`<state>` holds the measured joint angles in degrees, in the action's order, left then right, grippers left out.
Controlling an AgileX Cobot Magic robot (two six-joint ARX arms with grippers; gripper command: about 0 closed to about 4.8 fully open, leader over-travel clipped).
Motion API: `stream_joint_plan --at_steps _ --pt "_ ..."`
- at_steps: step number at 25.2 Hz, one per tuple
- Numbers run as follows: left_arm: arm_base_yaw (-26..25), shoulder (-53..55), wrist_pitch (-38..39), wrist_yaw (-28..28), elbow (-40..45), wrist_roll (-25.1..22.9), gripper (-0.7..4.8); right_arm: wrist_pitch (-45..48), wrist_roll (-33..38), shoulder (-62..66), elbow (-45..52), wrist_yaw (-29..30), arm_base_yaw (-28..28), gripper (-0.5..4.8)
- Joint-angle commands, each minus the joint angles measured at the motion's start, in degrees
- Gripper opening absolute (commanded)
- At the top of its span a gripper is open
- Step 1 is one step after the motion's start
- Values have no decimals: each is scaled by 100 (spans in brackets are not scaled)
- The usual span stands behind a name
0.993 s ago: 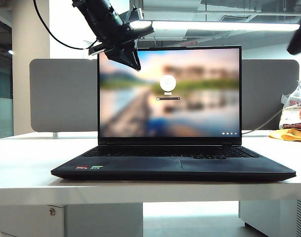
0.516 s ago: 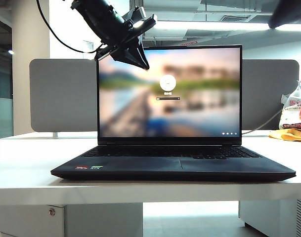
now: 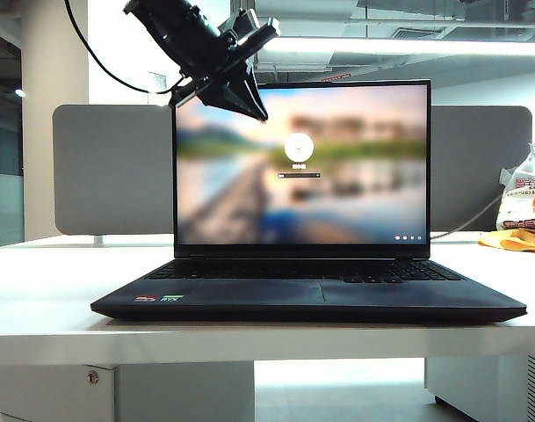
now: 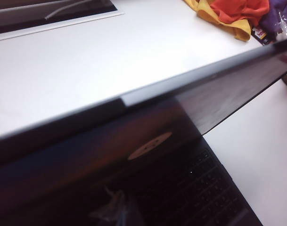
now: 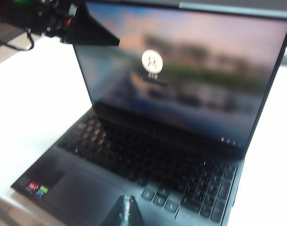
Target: Open the lid of the laptop and use the keypad to enter the password "123".
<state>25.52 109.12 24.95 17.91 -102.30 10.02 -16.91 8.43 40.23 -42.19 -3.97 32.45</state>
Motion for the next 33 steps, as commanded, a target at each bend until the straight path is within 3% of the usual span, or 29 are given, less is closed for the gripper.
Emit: stream_joint_plan --at_steps 1,11,20,26,31,33 --pt "0 -160 -7 42 -37 2 -2 400 -118 -4 -13 -44 7 -5" --pt "17 -339 544 341 -35 -44 -2 813 -382 358 -46 -39 4 -5" --pt "153 -470 1447 223 -26 -669 -2 535 -741 1475 -435 -42 -37 -5" --pt "258 -708 1532 -94 -26 -883 -2 321 -739 2387 -1167 28 -533 -5" --pt "420 -1119 1600 -293 -15 -1156 -2 319 -632 3047 -1729 802 -1434 -5" --pt "485 -1226 1672 -295 9 -1257 -2 297 -634 3237 -1843 839 -1552 -5"
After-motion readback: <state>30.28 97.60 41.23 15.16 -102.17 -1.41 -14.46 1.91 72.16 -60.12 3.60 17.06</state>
